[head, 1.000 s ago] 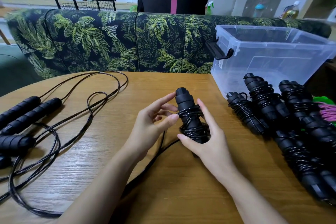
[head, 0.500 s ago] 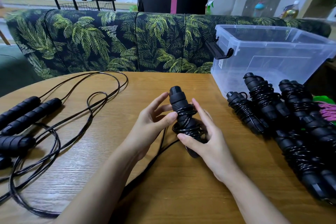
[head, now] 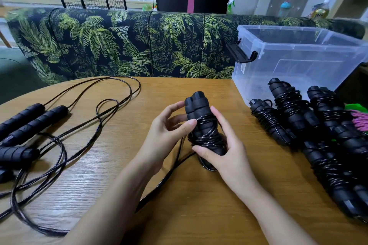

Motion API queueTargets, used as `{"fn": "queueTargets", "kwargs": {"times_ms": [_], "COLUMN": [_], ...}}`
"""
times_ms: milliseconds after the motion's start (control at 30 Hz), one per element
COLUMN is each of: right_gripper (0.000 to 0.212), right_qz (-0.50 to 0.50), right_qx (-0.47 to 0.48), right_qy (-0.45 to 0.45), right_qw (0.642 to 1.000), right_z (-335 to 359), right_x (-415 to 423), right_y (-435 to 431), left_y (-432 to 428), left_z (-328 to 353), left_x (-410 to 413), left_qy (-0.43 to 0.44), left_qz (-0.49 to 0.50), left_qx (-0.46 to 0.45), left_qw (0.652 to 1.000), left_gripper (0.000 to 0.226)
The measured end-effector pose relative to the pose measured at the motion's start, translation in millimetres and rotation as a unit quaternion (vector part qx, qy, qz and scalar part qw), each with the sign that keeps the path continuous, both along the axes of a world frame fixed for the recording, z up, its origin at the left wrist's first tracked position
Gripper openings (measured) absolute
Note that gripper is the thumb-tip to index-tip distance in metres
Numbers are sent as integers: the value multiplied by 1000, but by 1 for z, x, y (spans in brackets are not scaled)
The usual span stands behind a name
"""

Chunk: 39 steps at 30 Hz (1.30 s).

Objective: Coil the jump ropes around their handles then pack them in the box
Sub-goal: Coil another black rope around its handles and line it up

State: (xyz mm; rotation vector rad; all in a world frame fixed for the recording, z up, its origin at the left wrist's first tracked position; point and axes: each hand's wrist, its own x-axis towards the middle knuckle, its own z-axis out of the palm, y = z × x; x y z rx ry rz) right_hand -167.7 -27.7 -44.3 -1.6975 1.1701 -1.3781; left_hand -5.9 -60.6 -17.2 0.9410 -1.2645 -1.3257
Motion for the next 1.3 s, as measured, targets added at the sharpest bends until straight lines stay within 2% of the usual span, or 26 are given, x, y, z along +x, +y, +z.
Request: {"fn": "queueTargets", "kwargs": {"times_ms": [133, 333, 500, 600, 667, 800, 867, 1033, 1100, 1167, 1300], "right_gripper": [94, 93, 102, 100, 98, 107, 110, 105, 106, 103, 91], "right_qz": [-42, -35, -59, -45, -39, -71, -96, -34, -22, -37, -98], "right_qx": [-32, -8, -53, -33, -31, -53, -59, -9, 12, 3, -65], "right_qy": [80, 45, 160, 103, 96, 210, 233, 87, 62, 90, 221], "right_qw": [995, 998, 984, 993, 994, 974, 966, 996, 998, 995, 968], "right_z": [-4, -4, -7, -5, -5, -4, -5, -4, -4, -5, -5], "right_x": [5, 1, 5, 1, -1, 4, 7, -1, -2, 0, 6], "right_y": [0, -2, 0, -3, -3, 3, 3, -2, -1, 1, 0], "left_y": [2, 1, 3, 1, 0, 1, 1, -2, -2, -1, 1], "left_z": [-2, -1, -5, -2, 0, -3, -3, 2, 2, 0, -2], "left_x": [-3, -1, -2, 0, 2, 0, -1, 5, 4, 1, -2], "left_qy": [6, 4, -26, -26, -31, -22, -17, -26, -26, -20, -8], "left_qz": [25, 24, 37, 37, 34, 65, 71, 61, 67, 84, 134], "left_qx": [0, 9, 5, -1, -9, -17, -15, -16, -14, -12, -9], "left_qw": [1000, 1000, 999, 999, 999, 998, 997, 998, 997, 996, 991], "left_gripper": [65, 59, 55, 53, 51, 48, 44, 43, 43, 40, 43]}}
